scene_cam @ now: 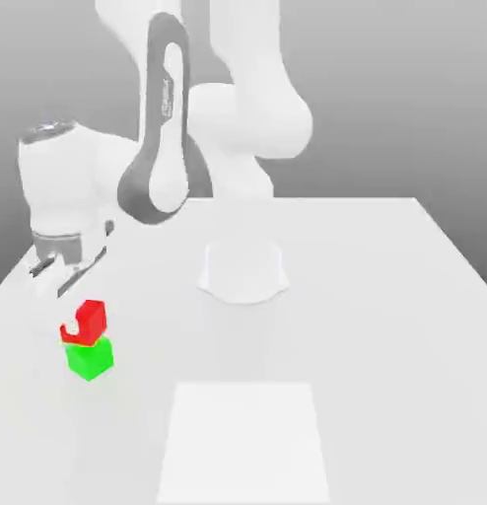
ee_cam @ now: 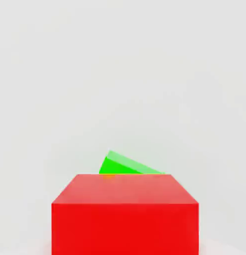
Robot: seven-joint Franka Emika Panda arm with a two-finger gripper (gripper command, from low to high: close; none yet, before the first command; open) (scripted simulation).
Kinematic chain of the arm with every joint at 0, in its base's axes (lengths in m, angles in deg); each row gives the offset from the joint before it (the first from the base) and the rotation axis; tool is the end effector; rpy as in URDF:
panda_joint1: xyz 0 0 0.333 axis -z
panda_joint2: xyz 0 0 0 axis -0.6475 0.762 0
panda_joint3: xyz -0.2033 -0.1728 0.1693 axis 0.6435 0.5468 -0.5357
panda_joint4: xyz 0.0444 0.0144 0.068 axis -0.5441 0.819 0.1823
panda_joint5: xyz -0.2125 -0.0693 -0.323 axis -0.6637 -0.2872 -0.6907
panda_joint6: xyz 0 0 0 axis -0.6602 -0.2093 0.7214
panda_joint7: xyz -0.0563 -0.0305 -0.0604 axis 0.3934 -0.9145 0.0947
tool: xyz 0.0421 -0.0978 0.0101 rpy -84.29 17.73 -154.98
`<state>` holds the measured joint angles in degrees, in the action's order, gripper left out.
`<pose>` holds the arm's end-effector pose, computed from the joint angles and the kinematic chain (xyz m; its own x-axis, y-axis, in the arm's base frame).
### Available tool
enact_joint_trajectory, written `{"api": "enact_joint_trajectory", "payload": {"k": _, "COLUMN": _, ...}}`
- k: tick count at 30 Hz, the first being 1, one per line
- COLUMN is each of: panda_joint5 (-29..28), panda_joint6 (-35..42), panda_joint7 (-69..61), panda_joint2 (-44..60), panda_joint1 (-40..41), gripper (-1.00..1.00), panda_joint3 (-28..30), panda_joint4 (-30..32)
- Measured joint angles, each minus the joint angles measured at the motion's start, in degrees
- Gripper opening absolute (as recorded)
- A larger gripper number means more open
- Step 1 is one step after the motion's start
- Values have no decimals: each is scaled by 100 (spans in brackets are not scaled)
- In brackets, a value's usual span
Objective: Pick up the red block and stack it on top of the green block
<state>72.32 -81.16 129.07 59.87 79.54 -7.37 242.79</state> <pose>0.2475 -0.2436 0.1819 -0.8528 -0.5222 -0.0004 -0.5222 0.8528 -0.0017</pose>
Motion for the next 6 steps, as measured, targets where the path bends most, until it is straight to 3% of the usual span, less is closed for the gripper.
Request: {"api": "enact_joint_trajectory", "payload": {"k": 6, "panda_joint5": -6, "panda_joint6": 28, "panda_joint7": 2, "panda_joint2": -23, "panda_joint1": 8, "gripper": 100, "panda_joint3": 3, "panda_joint4": 1}}
